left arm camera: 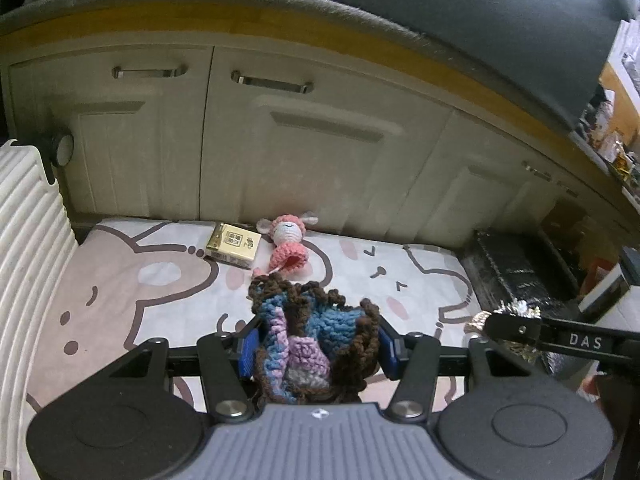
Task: Organize objects
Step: 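Carry the rope bundle with the right tool while the left tool carries the crochet bundle to the box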
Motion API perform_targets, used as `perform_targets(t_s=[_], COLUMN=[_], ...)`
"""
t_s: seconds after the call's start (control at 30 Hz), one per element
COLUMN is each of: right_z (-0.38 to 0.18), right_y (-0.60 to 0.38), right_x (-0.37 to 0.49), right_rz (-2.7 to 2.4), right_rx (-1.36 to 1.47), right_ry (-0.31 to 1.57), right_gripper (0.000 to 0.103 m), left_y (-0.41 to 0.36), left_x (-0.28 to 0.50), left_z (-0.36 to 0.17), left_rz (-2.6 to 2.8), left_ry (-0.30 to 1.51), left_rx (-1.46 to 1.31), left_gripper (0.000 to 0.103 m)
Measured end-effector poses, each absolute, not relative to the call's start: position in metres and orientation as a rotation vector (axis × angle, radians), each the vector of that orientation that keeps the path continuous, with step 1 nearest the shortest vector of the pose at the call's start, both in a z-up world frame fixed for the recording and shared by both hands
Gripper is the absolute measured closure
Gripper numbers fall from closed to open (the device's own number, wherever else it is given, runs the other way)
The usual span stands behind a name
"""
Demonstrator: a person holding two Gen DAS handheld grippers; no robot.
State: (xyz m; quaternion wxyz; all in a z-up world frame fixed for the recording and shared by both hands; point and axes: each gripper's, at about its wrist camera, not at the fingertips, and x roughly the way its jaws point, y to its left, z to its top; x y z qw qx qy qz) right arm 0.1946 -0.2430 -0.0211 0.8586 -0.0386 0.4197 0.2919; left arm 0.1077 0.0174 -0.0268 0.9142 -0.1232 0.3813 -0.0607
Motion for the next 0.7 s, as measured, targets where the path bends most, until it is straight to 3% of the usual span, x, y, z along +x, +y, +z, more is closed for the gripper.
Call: perform_targets(t_s=[0.43, 0.7], right_z=[-0.016, -0.053], right_y=[-0.246, -0.241], right_x=[0.154, 0.129], right_rz=[0.695, 0.732], right_rx=[-0.144, -0.214], right_ry=[0.892, 1.095], right_gripper=[0.020, 0.020], left_y=[0.023, 0.023], left_x=[0.068, 0.054], left_z=[-0.024, -0.025], left_rz=[-0.159, -0.171], left_ry=[0.768, 0.772], left_rx=[-0.257, -0.278], left_gripper=[0.047, 0.047])
